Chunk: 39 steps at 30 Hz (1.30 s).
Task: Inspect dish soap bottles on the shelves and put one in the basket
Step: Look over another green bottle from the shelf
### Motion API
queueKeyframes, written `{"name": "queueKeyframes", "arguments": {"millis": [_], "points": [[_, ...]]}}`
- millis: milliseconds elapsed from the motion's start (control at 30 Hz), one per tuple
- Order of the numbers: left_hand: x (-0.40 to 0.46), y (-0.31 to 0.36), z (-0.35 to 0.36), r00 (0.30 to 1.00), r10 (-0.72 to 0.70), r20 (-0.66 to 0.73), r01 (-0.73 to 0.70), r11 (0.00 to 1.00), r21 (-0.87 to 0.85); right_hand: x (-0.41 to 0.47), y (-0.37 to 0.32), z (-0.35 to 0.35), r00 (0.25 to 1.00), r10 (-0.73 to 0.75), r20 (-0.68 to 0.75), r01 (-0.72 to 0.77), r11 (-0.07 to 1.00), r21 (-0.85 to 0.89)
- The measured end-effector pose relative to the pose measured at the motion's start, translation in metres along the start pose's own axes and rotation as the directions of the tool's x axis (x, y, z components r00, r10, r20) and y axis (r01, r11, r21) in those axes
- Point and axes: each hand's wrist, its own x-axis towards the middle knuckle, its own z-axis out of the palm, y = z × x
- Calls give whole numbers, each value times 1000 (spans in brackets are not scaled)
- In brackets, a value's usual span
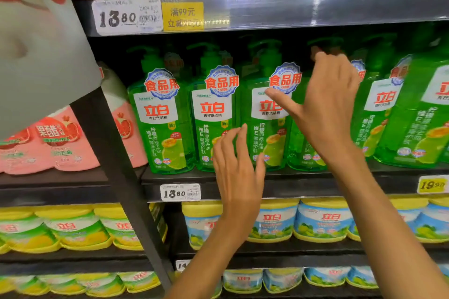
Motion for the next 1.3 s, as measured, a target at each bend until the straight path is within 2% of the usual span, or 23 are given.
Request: {"name": "queueKeyframes", "arguments": {"millis": [67, 133, 200, 300, 367, 433, 500, 567, 667, 767, 867, 933, 1000, 1100, 1167, 1233, 1300], "points": [[1, 12, 9, 987, -29, 157, 25, 999, 32, 15, 3, 1, 981, -44, 189, 71, 987, -142], [-2, 15, 17, 972, -56, 227, 63, 998, -25, 20, 1, 9, 957, -87, 278, 153, 963, -224], [-4, 16, 20, 973, -69, 222, 104, 983, -149, 19, 1, 14, 955, -116, 272, 184, 953, -240], [-4, 14, 18, 983, -94, 159, 149, 912, -383, 16, 3, 12, 965, -108, 237, 151, 974, -169], [-5, 9, 18, 984, -112, 138, 166, 860, -483, 16, 5, 6, 962, -122, 245, 149, 984, -93], [-7, 6, 16, 984, -124, 126, 173, 823, -542, 8, 5, -1, 959, -136, 251, 113, 988, 106], [-10, 1, 15, 989, -125, 81, 149, 814, -561, -5, 4, -10, 954, -156, 256, 53, 928, 368], [-12, -4, 13, 991, -121, 49, 128, 820, -558, -19, 8, -15, 949, -217, 229, 62, 840, 538], [-13, -6, 10, 987, -123, 102, 159, 818, -553, -33, 16, -19, 946, -236, 220, 40, 763, 645], [-14, 0, 5, 973, -137, 184, 216, 819, -531, -42, 20, -29, 973, -141, 184, -29, 714, 699], [-16, 7, -10, 922, -125, 366, 314, 794, -520, -44, 28, -42, 989, -42, 145, -88, 619, 781], [-24, 18, -20, 862, -96, 498, 401, 730, -553, -46, 35, -52, 987, -20, 160, -126, 526, 841], [-38, 33, -22, 856, -61, 513, 440, 606, -663, -50, 38, -62, 985, -27, 173, -141, 459, 877], [-55, 56, -27, 894, -52, 444, 406, 512, -757, -54, 47, -69, 971, -34, 235, -207, 364, 908], [-62, 64, -30, 892, -70, 447, 422, 482, -768, -55, 56, -69, 934, -34, 355, -343, 193, 919], [-68, 68, -35, 863, -97, 495, 481, 455, -749, -55, 64, -68, 849, -111, 517, -521, -15, 853], [-73, 68, -38, 804, -119, 583, 574, 413, -707, -56, 66, -67, 756, -202, 623, -650, -120, 750]]}}
